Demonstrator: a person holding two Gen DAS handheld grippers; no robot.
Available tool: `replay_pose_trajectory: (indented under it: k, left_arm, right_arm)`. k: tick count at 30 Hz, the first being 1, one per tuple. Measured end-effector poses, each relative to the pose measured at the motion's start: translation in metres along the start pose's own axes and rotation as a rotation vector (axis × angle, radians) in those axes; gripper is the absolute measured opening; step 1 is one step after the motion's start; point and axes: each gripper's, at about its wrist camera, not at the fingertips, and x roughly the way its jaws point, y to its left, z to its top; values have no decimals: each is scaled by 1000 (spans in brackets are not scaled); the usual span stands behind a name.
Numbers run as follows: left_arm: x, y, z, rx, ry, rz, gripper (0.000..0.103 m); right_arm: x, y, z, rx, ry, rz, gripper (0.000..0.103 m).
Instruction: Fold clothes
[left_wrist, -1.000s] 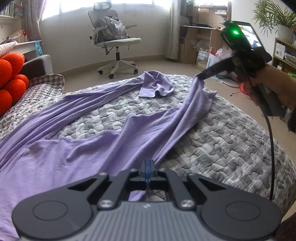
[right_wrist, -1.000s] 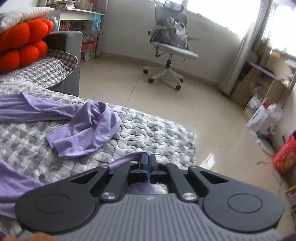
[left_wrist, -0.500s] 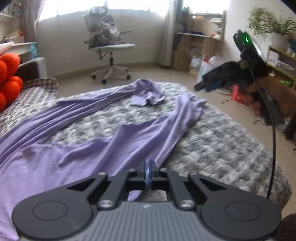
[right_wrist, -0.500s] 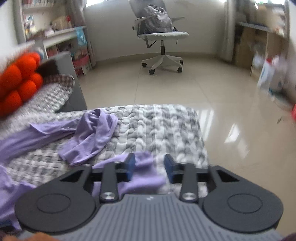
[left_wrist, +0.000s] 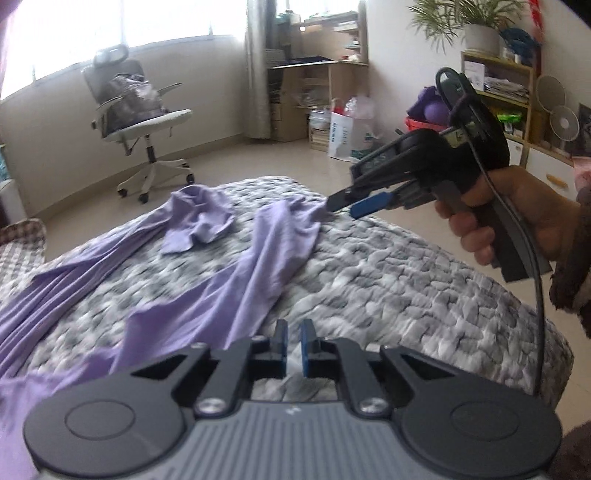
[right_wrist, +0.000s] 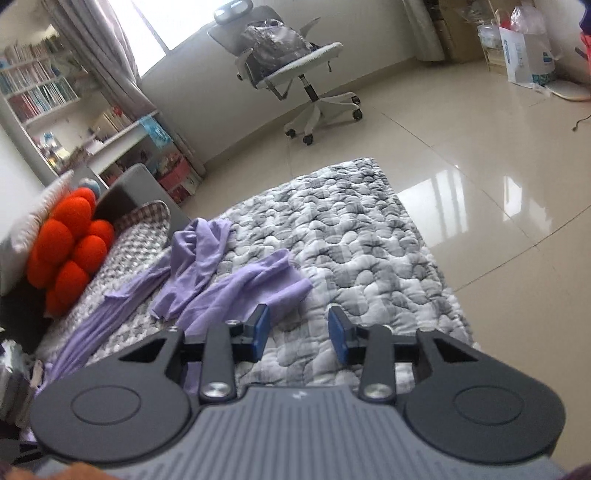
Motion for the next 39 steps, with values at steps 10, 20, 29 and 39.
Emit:
replay_pose_trajectory:
  k: [10, 20, 29, 39]
  left_arm:
    - [21, -9, 6, 4, 3, 17, 19]
    - [20, -14, 19, 20, -33, 20, 31]
    - [33, -44, 26, 114, -38, 90, 31]
    - [45, -45, 31, 81, 4, 187, 0]
  right_arm:
    - [15, 10, -2, 4, -48, 39, 7]
    - [-27, 9, 5, -8, -168, -11, 3]
    - [-42, 14, 5, -26, -164, -20, 3]
    - [-41, 9, -2, -9, -147, -53, 3]
